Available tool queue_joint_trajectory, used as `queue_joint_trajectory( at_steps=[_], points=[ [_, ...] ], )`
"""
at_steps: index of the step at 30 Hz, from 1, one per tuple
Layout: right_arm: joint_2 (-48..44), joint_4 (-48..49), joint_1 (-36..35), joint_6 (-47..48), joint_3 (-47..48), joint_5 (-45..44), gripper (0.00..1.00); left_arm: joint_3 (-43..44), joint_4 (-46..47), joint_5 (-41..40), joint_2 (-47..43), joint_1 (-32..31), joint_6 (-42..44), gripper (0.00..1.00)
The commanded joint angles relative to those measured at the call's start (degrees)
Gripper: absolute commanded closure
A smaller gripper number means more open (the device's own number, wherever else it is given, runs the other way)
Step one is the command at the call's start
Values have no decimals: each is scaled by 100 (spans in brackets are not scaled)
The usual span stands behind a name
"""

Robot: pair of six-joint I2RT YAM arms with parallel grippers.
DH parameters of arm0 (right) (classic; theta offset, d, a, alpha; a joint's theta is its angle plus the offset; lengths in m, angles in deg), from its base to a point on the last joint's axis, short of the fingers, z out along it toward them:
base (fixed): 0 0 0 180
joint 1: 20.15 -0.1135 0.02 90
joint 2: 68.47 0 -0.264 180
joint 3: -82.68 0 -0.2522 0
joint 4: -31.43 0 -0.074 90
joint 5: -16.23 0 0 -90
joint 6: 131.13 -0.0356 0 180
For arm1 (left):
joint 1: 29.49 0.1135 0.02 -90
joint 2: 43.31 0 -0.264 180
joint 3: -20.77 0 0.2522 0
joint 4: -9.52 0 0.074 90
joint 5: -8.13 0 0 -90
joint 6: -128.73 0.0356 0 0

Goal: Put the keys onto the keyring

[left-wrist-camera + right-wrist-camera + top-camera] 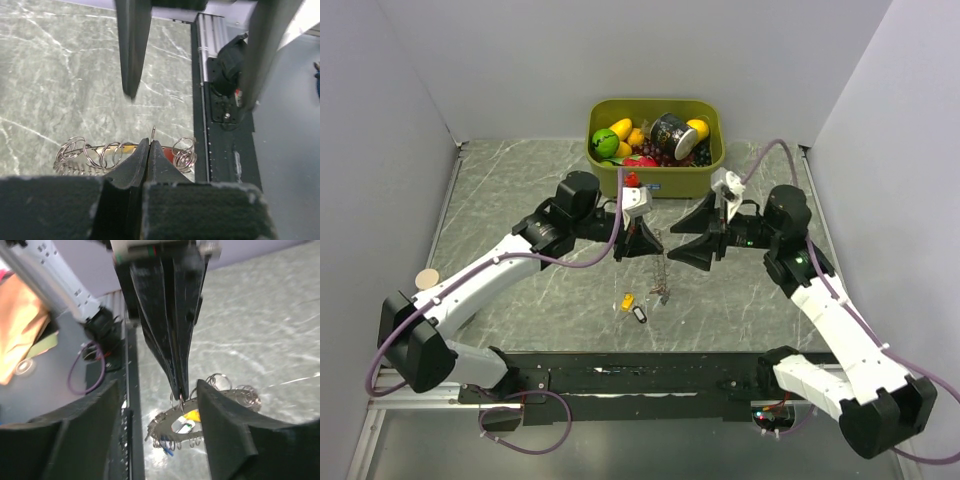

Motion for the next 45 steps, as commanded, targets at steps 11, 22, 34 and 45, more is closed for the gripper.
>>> queue_joint_trajectory(
  at_steps=[11, 22, 34, 45],
  points=[
    [-683, 358, -16, -30, -10, -1156, 0, -1282, 1952, -1177, -1712, -29, 749, 99],
    [-586, 349, -25, -30, -45, -1104, 0, -2064, 2190, -870, -2705, -135, 2411, 99],
    [-455, 367, -16, -39, -45, -989, 0, -2434, 2313, -527, -3023, -188, 3246, 99],
    [-261, 437, -25, -74, -18, -857, 0, -2452, 2208, -509, -3084, -214, 3493, 99]
  ],
)
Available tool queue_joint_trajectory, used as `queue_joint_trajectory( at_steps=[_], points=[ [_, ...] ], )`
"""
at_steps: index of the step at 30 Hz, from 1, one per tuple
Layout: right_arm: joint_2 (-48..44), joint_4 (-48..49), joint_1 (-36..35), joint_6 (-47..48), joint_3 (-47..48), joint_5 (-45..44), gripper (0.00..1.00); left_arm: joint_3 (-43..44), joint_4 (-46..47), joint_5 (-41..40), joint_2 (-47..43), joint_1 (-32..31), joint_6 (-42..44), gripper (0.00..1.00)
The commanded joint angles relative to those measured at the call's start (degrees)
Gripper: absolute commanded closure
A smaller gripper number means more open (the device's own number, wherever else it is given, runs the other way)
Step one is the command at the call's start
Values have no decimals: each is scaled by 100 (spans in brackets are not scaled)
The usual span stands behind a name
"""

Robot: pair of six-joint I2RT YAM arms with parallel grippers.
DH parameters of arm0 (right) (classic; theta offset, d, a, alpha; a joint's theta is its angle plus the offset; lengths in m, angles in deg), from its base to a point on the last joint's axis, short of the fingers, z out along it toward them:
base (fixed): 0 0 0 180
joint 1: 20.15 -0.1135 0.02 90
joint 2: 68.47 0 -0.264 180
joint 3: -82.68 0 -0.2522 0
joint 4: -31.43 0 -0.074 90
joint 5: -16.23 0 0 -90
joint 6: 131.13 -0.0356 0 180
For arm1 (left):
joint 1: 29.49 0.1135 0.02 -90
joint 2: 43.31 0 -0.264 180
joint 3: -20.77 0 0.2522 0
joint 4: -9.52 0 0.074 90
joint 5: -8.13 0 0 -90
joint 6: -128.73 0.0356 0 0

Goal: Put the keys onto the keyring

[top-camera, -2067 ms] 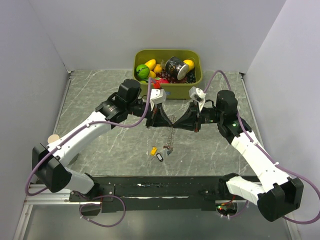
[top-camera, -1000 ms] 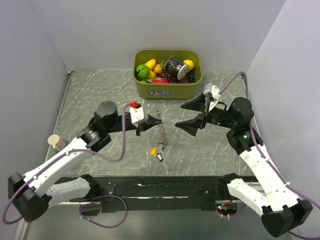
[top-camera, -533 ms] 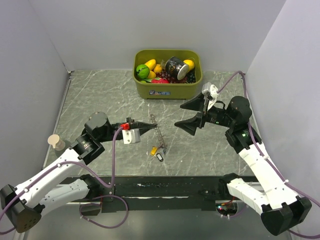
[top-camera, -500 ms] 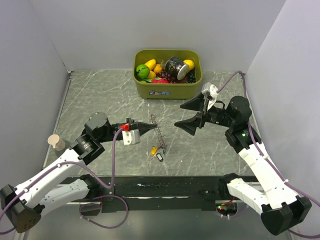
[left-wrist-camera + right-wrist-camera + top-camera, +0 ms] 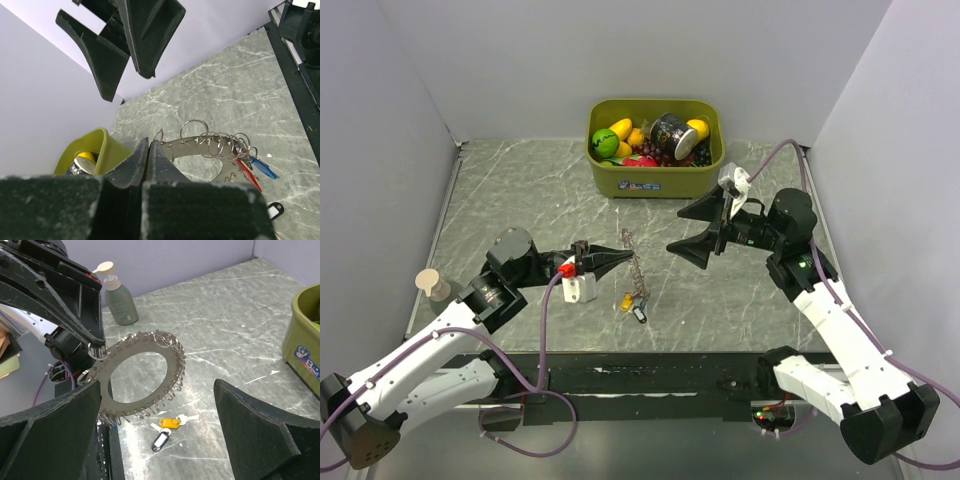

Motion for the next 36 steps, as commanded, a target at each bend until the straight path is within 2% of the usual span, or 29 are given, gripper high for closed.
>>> queue_joint_trajectory(
  at_steps=[1, 8, 14, 24, 28, 29, 36],
  points=[
    [58, 227, -16, -39, 36, 139, 0, 51, 291, 181, -88, -35, 221, 99],
    [189, 131, -16, -39, 71, 341, 0, 253, 106, 49, 228, -34, -130, 99],
    [252, 86, -34, -30, -7, 333, 1, 148, 325, -39, 571, -35, -464, 99],
    [164, -160, -16, 93, -359, 17, 1, -125, 1511, 111, 1483, -43, -1228, 99],
    [-29, -230, -8, -12, -526, -772, 1, 59, 1951, 400, 2170, -87, -1370, 99],
    [-152, -239, -16, -65, -578, -1288, 1, 138, 2230, 462, 2319, -140, -1413, 99],
    [-557, -362, 186, -337, -860, -2268, 0, 894, 3093, 612, 3812, -456, -1957, 99]
  ],
)
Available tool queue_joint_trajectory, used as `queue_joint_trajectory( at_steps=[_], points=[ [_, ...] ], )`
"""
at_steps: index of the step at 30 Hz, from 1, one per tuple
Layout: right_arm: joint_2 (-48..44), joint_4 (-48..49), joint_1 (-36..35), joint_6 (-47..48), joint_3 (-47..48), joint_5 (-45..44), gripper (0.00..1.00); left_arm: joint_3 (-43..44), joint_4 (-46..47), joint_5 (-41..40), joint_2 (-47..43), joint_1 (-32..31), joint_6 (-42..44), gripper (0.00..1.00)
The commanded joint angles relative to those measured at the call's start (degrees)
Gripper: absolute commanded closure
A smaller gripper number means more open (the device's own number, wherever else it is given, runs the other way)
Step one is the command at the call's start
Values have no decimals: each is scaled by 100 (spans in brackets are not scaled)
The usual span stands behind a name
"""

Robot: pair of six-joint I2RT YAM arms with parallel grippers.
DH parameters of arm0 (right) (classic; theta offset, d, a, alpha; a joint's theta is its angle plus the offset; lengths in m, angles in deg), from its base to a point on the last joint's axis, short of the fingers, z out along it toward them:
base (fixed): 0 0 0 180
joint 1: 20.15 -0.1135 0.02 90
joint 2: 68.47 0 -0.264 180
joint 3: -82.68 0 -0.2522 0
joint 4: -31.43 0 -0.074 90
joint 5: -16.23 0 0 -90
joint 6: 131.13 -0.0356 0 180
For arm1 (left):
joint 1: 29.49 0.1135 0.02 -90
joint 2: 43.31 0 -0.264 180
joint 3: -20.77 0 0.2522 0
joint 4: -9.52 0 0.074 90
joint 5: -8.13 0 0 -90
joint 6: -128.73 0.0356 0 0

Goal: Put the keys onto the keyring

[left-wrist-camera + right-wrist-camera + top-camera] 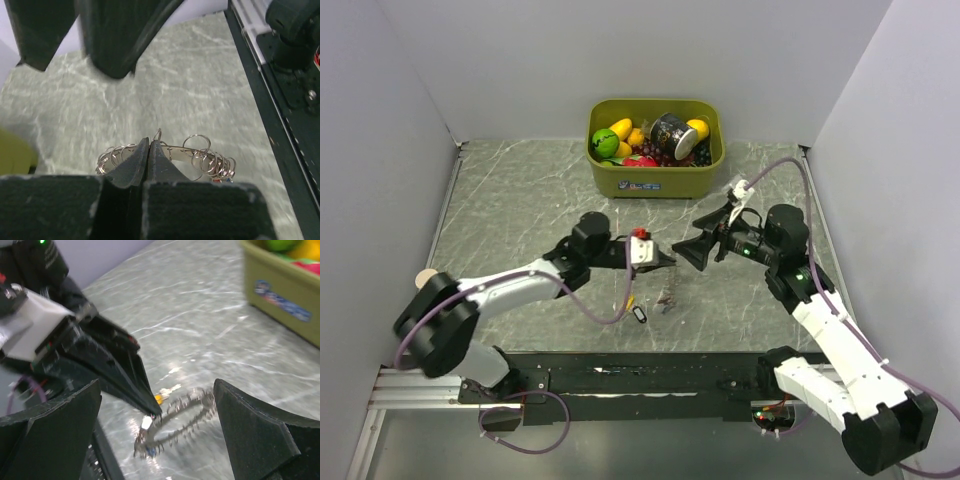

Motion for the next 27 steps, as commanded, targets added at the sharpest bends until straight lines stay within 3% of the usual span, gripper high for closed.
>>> queue_joint_trajectory(
  at_steps=[1, 6, 16, 27],
  points=[
    [-275, 12, 129, -172, -100, -850, 0, 645, 1472, 326, 560, -225, -531, 99],
    [-320, -6, 243, -189, -205, -956, 0, 620, 2684, 317, 1105, -409, -1164, 99],
    [-223, 108, 296, -198, -416, -895, 0, -320, 3617, -131, 1844, -427, -1446, 99],
    [-65, 196, 296, -207, -504, -745, 0, -892, 3478, -799, 1870, -348, -1350, 99]
  ],
)
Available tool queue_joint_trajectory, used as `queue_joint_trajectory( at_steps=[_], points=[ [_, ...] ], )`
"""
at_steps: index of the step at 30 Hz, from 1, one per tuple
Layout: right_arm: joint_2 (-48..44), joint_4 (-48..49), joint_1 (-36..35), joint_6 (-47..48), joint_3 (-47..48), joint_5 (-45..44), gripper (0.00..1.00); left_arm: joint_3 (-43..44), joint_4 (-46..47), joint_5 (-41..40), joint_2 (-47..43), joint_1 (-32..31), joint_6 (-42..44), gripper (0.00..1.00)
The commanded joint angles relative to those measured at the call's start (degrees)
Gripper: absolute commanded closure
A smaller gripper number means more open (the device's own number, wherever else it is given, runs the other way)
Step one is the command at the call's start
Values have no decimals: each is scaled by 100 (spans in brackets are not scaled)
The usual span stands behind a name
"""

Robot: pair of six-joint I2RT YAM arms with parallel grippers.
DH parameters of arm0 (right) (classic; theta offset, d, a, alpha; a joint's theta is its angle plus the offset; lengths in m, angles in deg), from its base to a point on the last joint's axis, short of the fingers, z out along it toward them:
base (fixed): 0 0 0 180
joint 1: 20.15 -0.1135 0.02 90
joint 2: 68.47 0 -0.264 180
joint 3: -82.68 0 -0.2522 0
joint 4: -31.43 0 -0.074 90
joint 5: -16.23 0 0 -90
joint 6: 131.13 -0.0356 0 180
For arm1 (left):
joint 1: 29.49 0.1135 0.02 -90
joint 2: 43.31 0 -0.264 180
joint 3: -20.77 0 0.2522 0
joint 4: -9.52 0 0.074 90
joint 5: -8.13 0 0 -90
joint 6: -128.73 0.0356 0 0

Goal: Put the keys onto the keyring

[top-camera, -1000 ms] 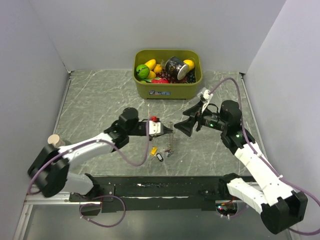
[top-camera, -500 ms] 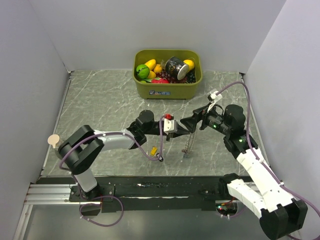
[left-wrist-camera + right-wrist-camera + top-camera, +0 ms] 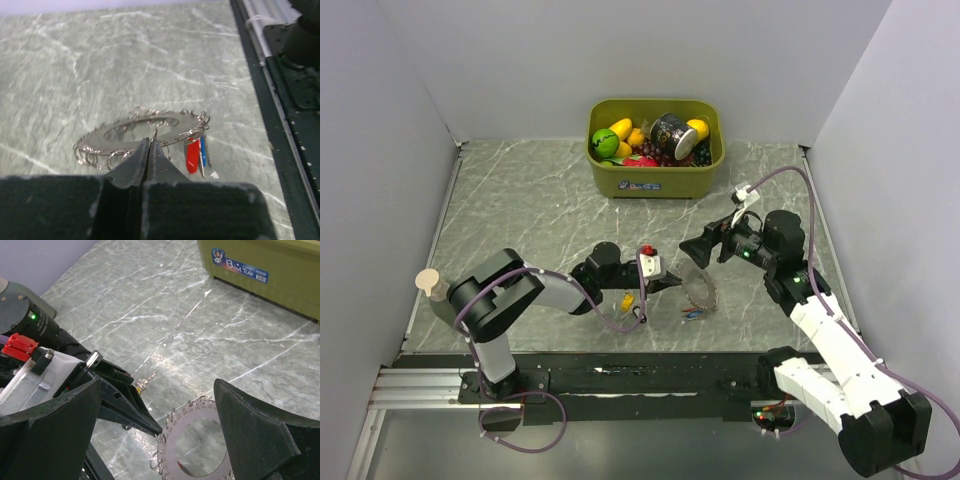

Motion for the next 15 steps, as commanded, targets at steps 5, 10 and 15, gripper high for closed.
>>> queue_joint_trajectory(
  at_steps=[5, 10, 15],
  points=[
    [141, 271, 43, 9, -65, 289, 0, -95, -49, -420, -81, 146, 65, 99],
    [273, 227, 42, 10, -56, 484, 0, -349, -32, -569, -283, 155, -14, 75],
    [379, 25, 43, -43, -12, 264, 0, -420, -207, -833, -687, 155, 12, 4]
  ],
)
